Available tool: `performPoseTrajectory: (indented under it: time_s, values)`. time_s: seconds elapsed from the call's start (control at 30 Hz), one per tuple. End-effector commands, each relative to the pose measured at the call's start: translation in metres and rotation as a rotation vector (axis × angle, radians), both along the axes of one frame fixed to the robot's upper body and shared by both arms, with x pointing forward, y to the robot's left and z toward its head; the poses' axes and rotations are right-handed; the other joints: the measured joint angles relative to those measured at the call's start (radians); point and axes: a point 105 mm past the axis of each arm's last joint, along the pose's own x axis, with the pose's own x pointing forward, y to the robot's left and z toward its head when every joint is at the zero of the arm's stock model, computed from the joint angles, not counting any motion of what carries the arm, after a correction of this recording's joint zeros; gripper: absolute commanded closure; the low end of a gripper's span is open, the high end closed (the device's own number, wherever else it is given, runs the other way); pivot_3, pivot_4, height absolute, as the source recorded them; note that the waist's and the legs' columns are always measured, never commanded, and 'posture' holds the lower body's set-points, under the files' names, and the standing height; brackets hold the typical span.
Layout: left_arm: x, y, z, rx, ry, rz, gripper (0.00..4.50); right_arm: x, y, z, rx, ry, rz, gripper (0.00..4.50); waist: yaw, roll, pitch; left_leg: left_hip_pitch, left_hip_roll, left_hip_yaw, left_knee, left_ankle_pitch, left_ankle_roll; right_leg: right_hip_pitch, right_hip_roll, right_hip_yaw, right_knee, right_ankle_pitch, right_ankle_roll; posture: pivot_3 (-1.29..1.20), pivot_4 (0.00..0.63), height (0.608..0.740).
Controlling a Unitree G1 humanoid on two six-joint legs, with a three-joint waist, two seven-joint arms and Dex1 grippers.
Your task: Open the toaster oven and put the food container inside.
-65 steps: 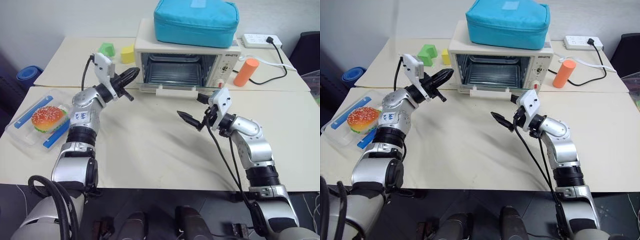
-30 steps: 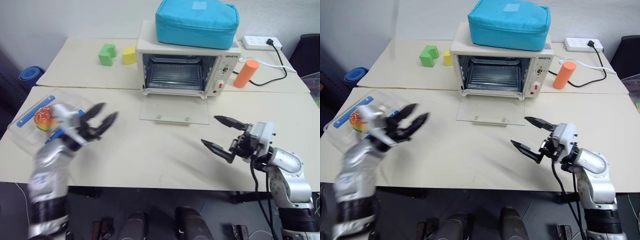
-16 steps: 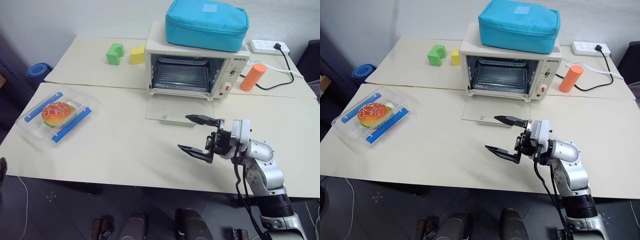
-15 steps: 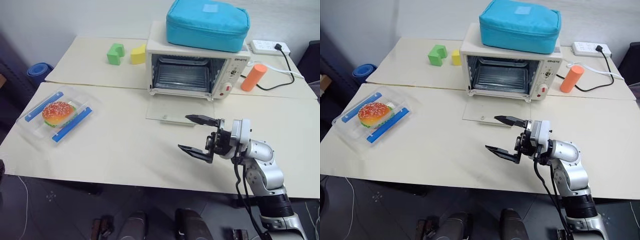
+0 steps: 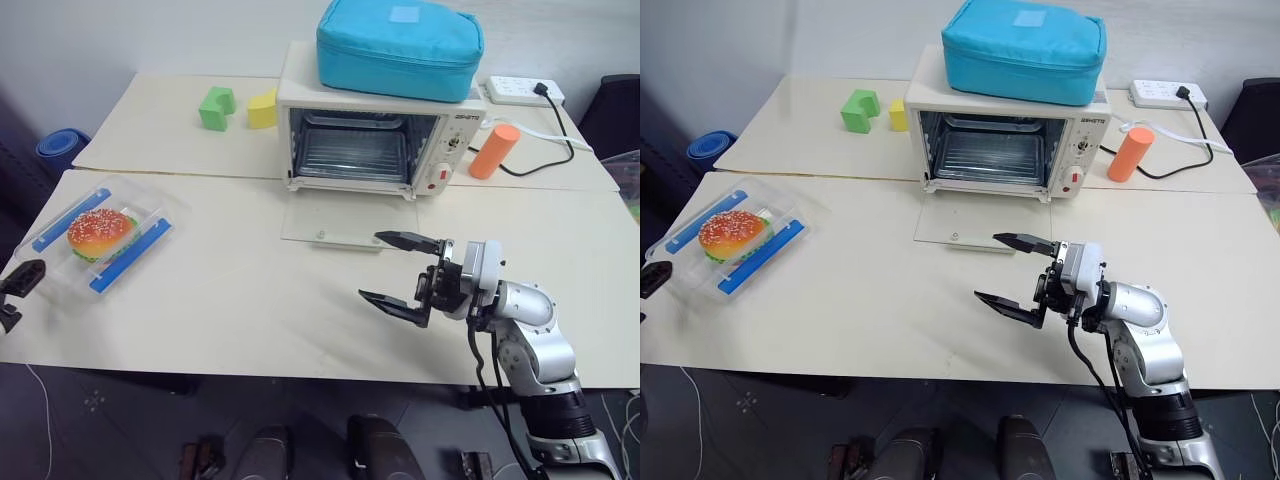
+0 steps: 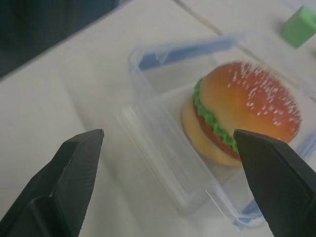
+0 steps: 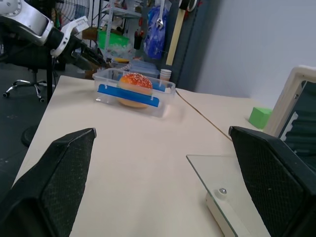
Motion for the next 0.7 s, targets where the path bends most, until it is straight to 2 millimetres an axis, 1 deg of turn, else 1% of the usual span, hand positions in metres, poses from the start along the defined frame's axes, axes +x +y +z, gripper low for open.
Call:
performPoseTrajectory:
  time_s: [0.03, 0.07, 0.1, 0.13, 0.17, 0.2, 0.23, 0.27, 0.3, 0.43, 0.47, 0.5, 0.57, 0.7]
  values:
    - [0.009, 0.003, -0.001, 0.007, 0.064, -0.006, 0.41, -0.008, 0.003, 0.006, -0.005, -0.029, 0.011, 0.00, 0.001, 0.000, 0.000, 0.000, 0.000, 0.000, 0.000, 0.000, 0.000, 0.000, 0.000, 0.000, 0.000, 0.000, 0.000, 0.00, 0.150, 0.740]
    - [0.011, 0.003, -0.004, 0.007, 0.087, -0.013, 0.60, -0.008, 0.004, 0.006, -0.008, -0.027, 0.011, 0.00, 0.001, 0.000, 0.000, 0.000, 0.000, 0.001, 0.000, 0.000, 0.000, 0.000, 0.000, 0.000, 0.000, 0.000, 0.000, 0.00, 0.150, 0.740]
    - [0.012, 0.003, -0.005, 0.007, 0.101, -0.017, 0.92, -0.009, 0.004, 0.006, -0.011, -0.026, 0.011, 0.00, 0.000, 0.000, 0.000, 0.000, 0.000, 0.001, 0.000, 0.000, 0.000, 0.000, 0.000, 0.001, 0.000, 0.000, 0.000, 0.00, 0.150, 0.740]
    - [0.012, 0.005, -0.006, 0.012, 0.113, -0.011, 1.09, -0.009, 0.003, 0.006, -0.014, -0.027, 0.005, 0.00, -0.001, 0.000, 0.000, 0.000, 0.000, 0.001, 0.001, 0.000, 0.000, 0.000, 0.000, 0.001, 0.000, 0.000, 0.000, 0.00, 0.150, 0.740]
    - [0.011, 0.008, -0.005, 0.030, 0.123, 0.002, 1.51, -0.008, 0.002, 0.006, -0.016, -0.027, -0.002, 0.00, -0.002, 0.000, 0.000, 0.000, 0.000, 0.001, 0.000, 0.000, 0.000, 0.000, 0.000, 0.001, 0.000, 0.000, 0.000, 0.00, 0.150, 0.740]
    - [0.010, 0.012, -0.004, 0.044, 0.128, 0.015, 1.80, -0.007, 0.001, 0.006, -0.017, -0.027, -0.009, 0.00, -0.005, 0.000, 0.000, 0.000, 0.000, 0.001, 0.000, 0.000, 0.000, 0.000, 0.000, 0.001, 0.000, 0.000, 0.000, 0.00, 0.150, 0.740]
    - [0.010, 0.014, -0.001, 0.057, 0.118, 0.022, 2.00, -0.006, 0.000, 0.006, -0.019, -0.028, -0.017, 0.00, -0.008, 0.000, 0.000, 0.000, 0.000, 0.001, 0.000, 0.000, 0.000, 0.000, 0.000, 0.001, 0.000, 0.000, 0.000, 0.00, 0.150, 0.740]
    - [0.010, 0.015, 0.003, 0.063, 0.110, 0.025, 2.43, -0.006, -0.001, 0.005, -0.022, -0.029, -0.023, 0.00, -0.011, 0.000, 0.000, 0.000, 0.000, 0.001, 0.000, 0.000, -0.001, -0.001, 0.000, 0.001, 0.000, 0.000, 0.000, 0.00, 0.150, 0.740]
    - [0.011, 0.015, 0.007, 0.079, 0.103, 0.018, 2.70, -0.005, -0.002, 0.005, -0.026, -0.029, -0.030, 0.00, -0.013, 0.000, 0.000, 0.000, 0.000, 0.001, 0.000, 0.000, -0.001, -0.001, 0.000, 0.001, 0.001, 0.000, 0.000, 0.00, 0.150, 0.740]
    - [0.019, 0.007, 0.026, 0.105, 0.061, -0.024, 3.86, -0.002, -0.005, 0.004, -0.034, -0.033, -0.051, 0.00, -0.014, 0.000, 0.000, 0.000, 0.000, 0.001, 0.000, 0.000, -0.001, -0.001, 0.000, 0.001, 0.001, 0.000, 0.000, 0.00, 0.150, 0.740]
    - [0.026, -0.001, 0.034, 0.116, 0.040, -0.065, 4.11, -0.001, -0.007, 0.004, -0.038, -0.033, -0.060, 0.00, -0.014, 0.000, 0.000, 0.000, 0.000, 0.001, 0.000, 0.000, -0.001, -0.001, 0.000, 0.001, 0.001, 0.000, 0.000, 0.00, 0.150, 0.740]
    - [0.032, -0.009, 0.042, 0.131, 0.025, -0.102, 4.23, 0.000, -0.009, 0.004, -0.041, -0.033, -0.067, 0.00, -0.014, -0.001, 0.000, 0.000, 0.000, 0.001, 0.000, 0.000, -0.001, -0.001, 0.000, 0.001, 0.001, 0.000, 0.000, 0.00, 0.150, 0.740]
    - [0.044, -0.028, 0.054, 0.151, 0.002, -0.182, 4.23, 0.001, -0.013, 0.004, -0.052, -0.034, -0.086, 0.00, -0.005, -0.001, 0.000, -0.001, 0.000, 0.000, 0.001, 0.000, -0.001, -0.001, 0.000, 0.000, 0.001, 0.000, 0.000, 0.00, 0.150, 0.740]
    - [0.075, -0.084, 0.072, 0.186, -0.022, -0.379, 4.23, 0.004, -0.031, 0.003, -0.073, -0.033, -0.168, 0.00, 0.016, -0.001, 0.000, -0.001, -0.001, 0.000, 0.002, 0.000, -0.001, 0.000, -0.001, 0.000, 0.001, 0.000, 0.000, 0.00, 0.150, 0.740]
